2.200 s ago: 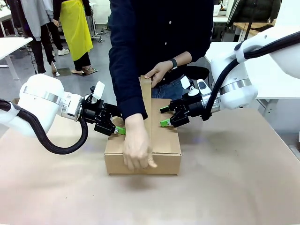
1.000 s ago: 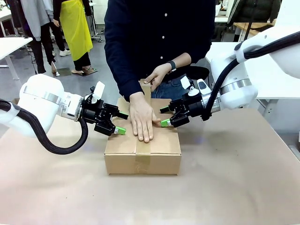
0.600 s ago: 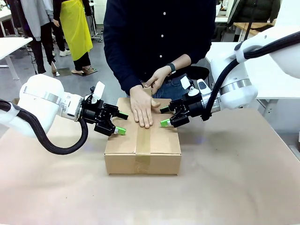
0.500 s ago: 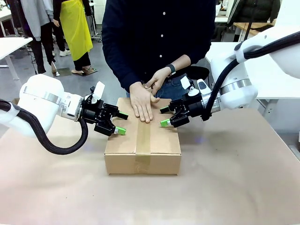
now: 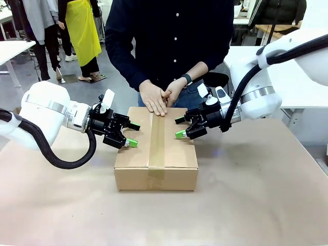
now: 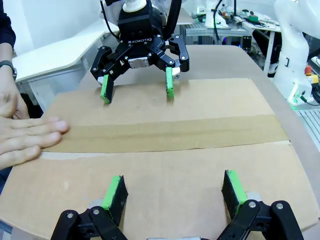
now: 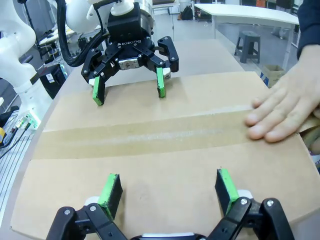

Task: Pack the gift set into the box.
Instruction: Press and hold the closed box until the human finishes sealing it.

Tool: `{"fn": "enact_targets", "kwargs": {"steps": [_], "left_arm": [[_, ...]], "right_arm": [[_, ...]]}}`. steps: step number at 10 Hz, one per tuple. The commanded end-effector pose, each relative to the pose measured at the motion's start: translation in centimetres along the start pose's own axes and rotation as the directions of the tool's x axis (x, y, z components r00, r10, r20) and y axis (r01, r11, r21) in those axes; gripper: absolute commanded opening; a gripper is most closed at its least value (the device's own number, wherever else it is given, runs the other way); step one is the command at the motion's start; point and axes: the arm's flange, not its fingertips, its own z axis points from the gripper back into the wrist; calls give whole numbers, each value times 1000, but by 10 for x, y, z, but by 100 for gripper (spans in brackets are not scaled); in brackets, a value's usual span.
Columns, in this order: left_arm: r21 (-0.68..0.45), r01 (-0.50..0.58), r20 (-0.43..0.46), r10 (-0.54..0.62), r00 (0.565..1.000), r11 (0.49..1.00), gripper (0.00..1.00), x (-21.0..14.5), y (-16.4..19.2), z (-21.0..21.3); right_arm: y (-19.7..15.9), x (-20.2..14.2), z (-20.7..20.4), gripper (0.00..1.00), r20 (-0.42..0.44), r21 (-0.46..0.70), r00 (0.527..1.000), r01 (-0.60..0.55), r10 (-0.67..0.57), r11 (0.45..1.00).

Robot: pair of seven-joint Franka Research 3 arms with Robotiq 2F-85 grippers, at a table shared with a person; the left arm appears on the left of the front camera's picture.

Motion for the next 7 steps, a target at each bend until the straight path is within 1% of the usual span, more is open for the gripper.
{"fn": "enact_targets", "kwargs": {"steps": [1,7], "left_arm": [[2,16,0,-16,1000,1000,100,-1,-3,1],[2,16,0,-16,1000,1000,100,-1,-3,1]], "right_arm": [[1,-1,-1,100,-3,0,1000,-3,3,1000],[1,-1,-1,100,-3,0,1000,-3,3,1000]]}}
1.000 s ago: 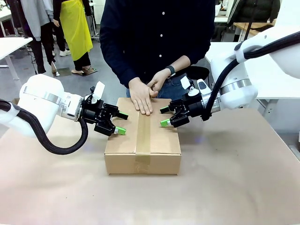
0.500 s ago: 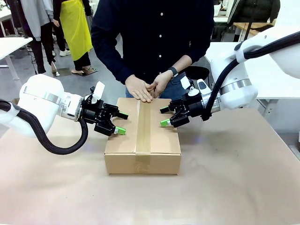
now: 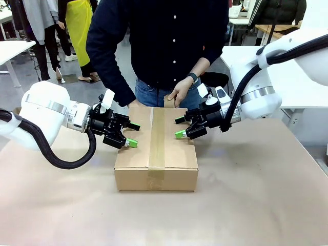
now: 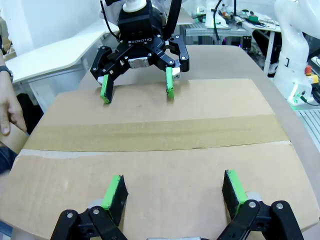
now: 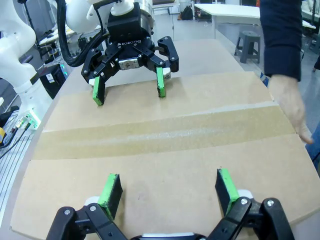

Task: Pack the gift set into the box.
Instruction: Press and hold the closed box until the human finishes sealing it.

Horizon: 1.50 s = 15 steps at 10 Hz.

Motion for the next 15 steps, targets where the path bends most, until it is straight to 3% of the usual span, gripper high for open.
{"fn": "enact_targets", "kwargs": {"steps": [1,2,3,4,6,8,9,10,11,15], "left_arm": [[2,16,0,-16,1000,1000,100,-1,-3,0],[0,0,0,0,1000,1000,100,0,0,0],[-12,38,69,-38,997,999,100,19,-15,30],[28,81,173,-85,981,996,100,33,-33,69],[140,107,449,-159,879,984,100,32,-72,162],[304,-10,581,-177,794,953,100,-11,-93,227],[365,-108,631,-161,759,925,100,-43,-98,248],[365,-225,646,-72,760,903,100,-68,-95,255],[303,-33,581,-157,799,952,100,-4,-108,249],[303,-33,581,-157,799,952,100,-4,-108,249]], "right_arm": [[1,-1,-1,100,-3,0,1000,-3,3,1000],[0,0,0,100,0,0,1000,0,0,1000],[12,11,18,100,43,19,999,6,-7,1000],[29,20,44,100,113,19,993,-30,28,999],[69,14,121,100,328,-3,940,-105,100,994],[94,-29,189,100,548,-132,827,-68,130,989],[109,-57,216,100,651,-242,735,-36,190,970],[113,-75,225,100,685,-350,694,48,221,935],[103,-21,205,100,551,-151,825,-47,124,987],[103,-21,205,100,551,-151,825,-47,124,987]]}}
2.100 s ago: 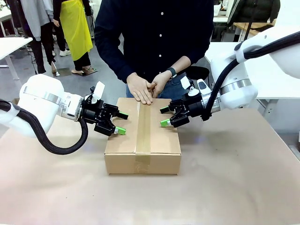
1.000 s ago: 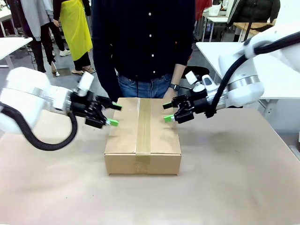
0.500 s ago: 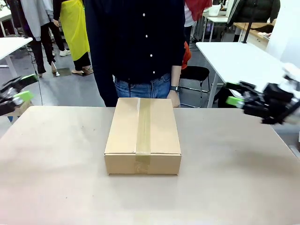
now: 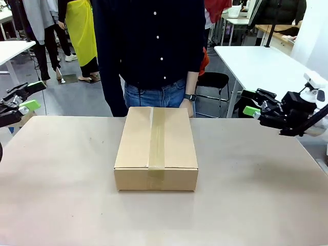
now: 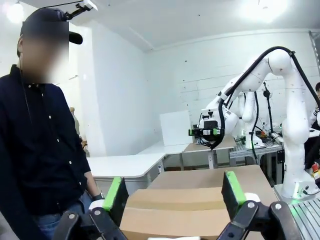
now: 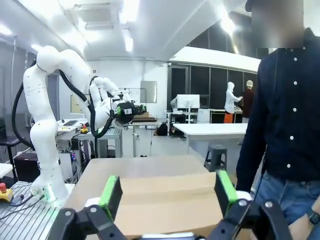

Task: Pack the gift set into the box.
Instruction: Press and hold the closed box until the human finishes sealing it.

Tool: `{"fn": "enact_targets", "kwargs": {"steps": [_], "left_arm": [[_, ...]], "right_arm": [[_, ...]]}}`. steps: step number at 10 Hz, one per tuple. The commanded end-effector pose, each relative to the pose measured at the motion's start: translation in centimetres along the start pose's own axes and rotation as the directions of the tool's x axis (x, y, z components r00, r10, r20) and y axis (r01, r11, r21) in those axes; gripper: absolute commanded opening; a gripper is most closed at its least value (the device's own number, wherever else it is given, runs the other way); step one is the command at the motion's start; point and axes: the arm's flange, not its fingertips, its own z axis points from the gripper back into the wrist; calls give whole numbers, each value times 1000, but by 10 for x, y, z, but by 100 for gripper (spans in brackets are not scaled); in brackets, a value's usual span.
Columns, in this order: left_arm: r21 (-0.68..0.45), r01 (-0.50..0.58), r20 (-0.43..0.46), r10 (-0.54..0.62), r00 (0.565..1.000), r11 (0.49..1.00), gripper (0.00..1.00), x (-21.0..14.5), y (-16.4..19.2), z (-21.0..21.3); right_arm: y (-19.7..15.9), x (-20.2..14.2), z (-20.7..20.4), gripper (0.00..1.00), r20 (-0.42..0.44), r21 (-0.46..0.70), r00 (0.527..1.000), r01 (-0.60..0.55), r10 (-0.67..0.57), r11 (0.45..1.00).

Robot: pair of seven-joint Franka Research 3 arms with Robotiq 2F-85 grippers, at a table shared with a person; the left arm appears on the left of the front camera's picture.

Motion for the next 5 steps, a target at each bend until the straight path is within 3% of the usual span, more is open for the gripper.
{"fn": "enact_targets", "kwargs": {"steps": [1,5], "left_arm": [[21,-10,-2,10,1000,1000,100,1,-1,5],[21,-10,-2,10,1000,1000,100,1,-1,5]], "right_arm": [[-2,6,8,100,-23,2,999,23,-22,1000],[-2,6,8,100,-23,2,999,23,-22,1000]]}}
